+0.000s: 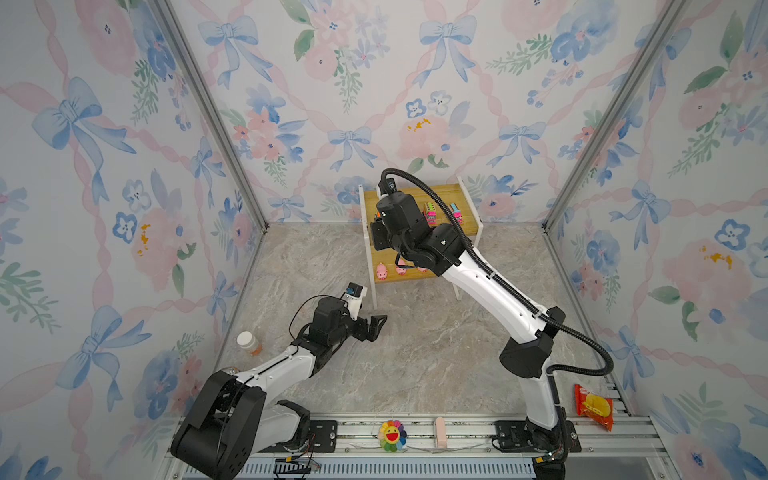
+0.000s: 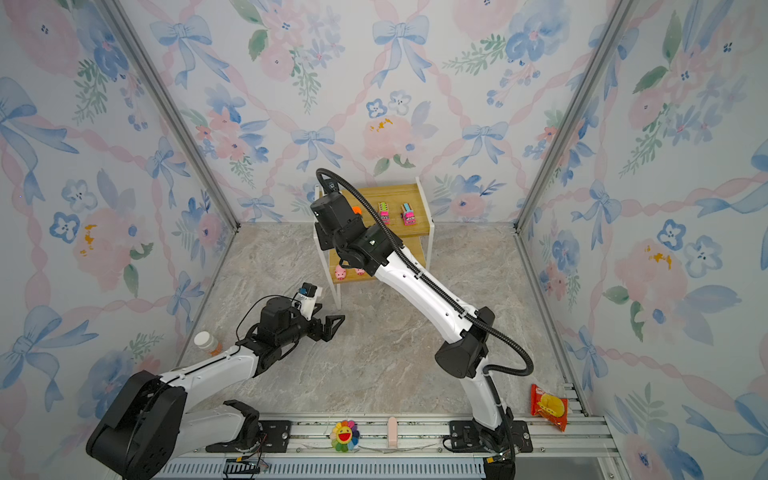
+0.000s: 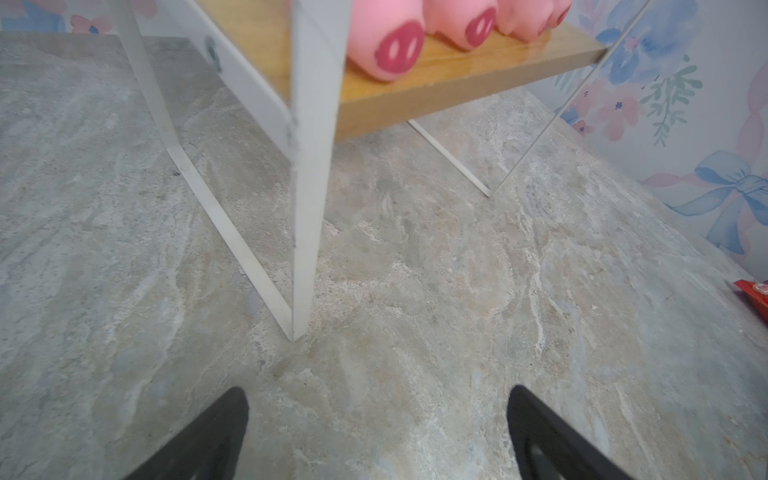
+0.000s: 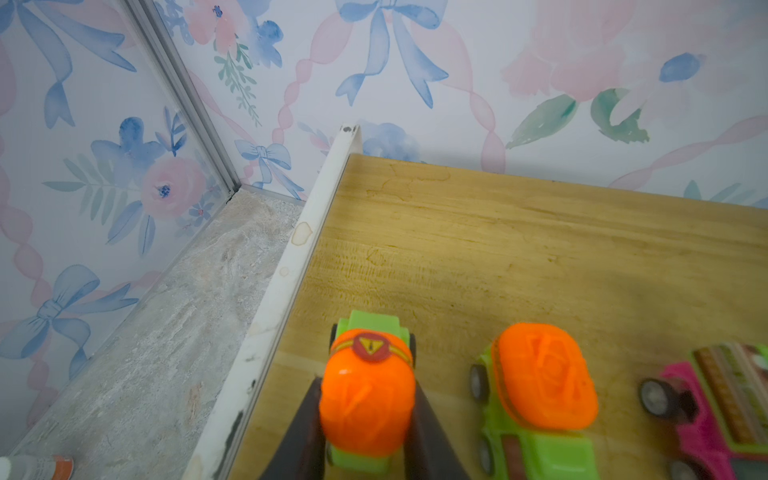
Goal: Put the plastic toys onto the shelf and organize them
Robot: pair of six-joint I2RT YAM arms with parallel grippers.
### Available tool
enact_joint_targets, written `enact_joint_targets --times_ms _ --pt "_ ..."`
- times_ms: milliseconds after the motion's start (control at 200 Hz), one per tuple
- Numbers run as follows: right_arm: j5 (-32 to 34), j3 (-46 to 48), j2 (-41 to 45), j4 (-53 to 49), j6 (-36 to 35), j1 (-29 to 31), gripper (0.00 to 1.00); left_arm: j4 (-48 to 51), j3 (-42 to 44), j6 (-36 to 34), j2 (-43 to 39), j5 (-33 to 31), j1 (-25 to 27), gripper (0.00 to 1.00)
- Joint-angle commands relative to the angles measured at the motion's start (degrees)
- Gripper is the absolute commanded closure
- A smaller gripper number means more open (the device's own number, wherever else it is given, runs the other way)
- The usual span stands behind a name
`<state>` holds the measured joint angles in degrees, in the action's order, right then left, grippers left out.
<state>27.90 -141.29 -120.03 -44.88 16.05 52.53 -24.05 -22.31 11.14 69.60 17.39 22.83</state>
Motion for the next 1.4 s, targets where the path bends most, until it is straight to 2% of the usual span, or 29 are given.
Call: enact_joint_targets --times_ms 0,205,510,690,805,970,1055,1150,1250,1325,1395 --pt "0.05 0.29 -0.91 0.54 0.36 -0.41 0.71 -0.08 -0.46 -0.61 -0.41 0.06 -0.31 0.02" --pt "0.05 0.32 -0.92 0.56 0.38 -0.33 0.64 -0.04 -0.28 -0.67 -0.77 -0.07 -0.37 0.02" --pt "0.09 0.15 -0.50 0.60 -0.06 -0.33 0.60 -0.09 -0.24 -0.71 -0.87 0.02 -0.29 0.02" --pt "0.48 0.08 0.95 0.04 -1.06 -0.06 0.53 -0.08 -0.11 -0.81 -1.14 -0.15 -0.31 0.02" --pt "1.37 0.16 2.62 -1.76 -1.89 0.47 0.44 -0.07 0.04 -0.82 -1.37 -0.24 -0.32 0.02" --pt "0.23 3.34 8.59 -5.07 -4.29 1.04 0.36 -0.05 0.09 -0.73 -1.92 -0.42 -0.28 0.02" --pt "0.81 12.12 15.50 -3.31 -9.45 0.61 0.32 -0.11 0.33 -0.68 -2.78 -0.85 -0.33 0.02" --pt "-0.05 28.77 26.69 2.43 -12.36 -3.50 0.32 -0.04 0.58 -1.00 -4.05 -2.56 -0.40 0.02" --pt "-6.34 51.71 41.91 15.26 -11.00 -12.53 0.32 -0.06 0.51 -1.90 -5.98 -5.88 -0.39 0.02" --pt "-10.95 68.56 52.87 26.28 -8.64 -21.93 0.31 -0.12 0.51 -2.93 -8.25 -10.04 -0.67 0.02" --pt "-13.24 80.64 60.94 33.84 -7.00 -30.44 0.31 -0.17 0.52 -4.80 -10.35 -13.61 -1.26 0.02"
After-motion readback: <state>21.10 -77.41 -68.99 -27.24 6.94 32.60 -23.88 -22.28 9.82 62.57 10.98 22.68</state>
